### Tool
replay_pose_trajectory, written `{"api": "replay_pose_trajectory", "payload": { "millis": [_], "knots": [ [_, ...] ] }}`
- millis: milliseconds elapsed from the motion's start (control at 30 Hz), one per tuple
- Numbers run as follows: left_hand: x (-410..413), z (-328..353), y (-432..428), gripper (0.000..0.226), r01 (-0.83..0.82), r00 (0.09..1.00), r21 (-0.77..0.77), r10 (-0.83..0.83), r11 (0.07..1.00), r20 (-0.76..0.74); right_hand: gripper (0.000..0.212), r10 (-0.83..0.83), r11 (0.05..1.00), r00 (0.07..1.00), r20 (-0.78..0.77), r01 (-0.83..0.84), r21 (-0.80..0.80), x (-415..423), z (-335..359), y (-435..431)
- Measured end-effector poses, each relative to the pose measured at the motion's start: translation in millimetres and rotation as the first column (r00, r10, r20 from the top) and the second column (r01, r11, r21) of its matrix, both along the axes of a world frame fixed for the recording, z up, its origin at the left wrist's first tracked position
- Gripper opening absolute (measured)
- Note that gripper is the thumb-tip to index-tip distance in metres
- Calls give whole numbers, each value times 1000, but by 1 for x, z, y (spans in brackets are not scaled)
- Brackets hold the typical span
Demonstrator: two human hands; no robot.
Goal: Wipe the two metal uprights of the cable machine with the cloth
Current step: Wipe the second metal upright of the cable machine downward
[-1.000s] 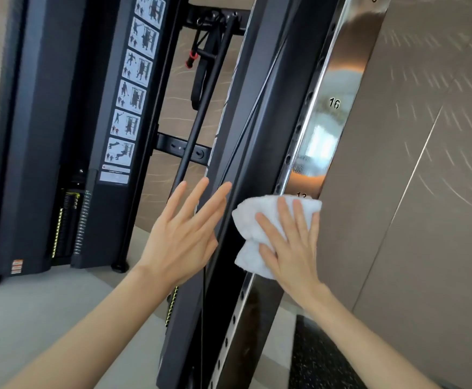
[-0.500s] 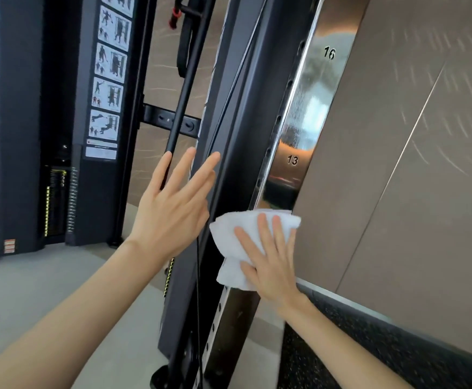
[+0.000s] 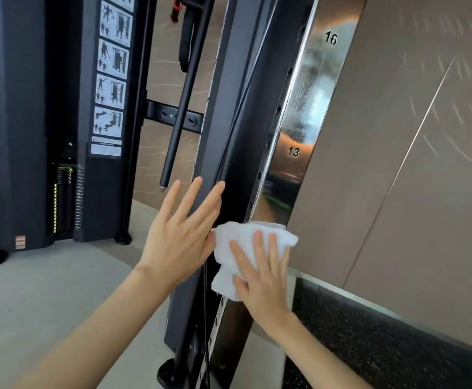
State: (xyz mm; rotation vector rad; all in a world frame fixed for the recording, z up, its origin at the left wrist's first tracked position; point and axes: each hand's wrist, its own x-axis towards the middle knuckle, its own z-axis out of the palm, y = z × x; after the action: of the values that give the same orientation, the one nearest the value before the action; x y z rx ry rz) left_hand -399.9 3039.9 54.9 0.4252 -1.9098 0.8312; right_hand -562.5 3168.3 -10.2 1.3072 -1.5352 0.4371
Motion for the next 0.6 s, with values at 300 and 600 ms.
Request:
{"api": "replay_pose_trajectory", "payload": {
  "millis": [300, 600],
  "knots": [
    [19, -10, -7, 55, 2, 1000, 90, -2, 996, 3, 47, -9, 993, 1000, 0, 9, -117, 16, 136, -13],
    [32, -12, -6, 55, 16, 1000, 85, -16, 996, 7, 50, -137, 990, 989, -55, 138, 28, 19, 15, -13]
  ]
}}
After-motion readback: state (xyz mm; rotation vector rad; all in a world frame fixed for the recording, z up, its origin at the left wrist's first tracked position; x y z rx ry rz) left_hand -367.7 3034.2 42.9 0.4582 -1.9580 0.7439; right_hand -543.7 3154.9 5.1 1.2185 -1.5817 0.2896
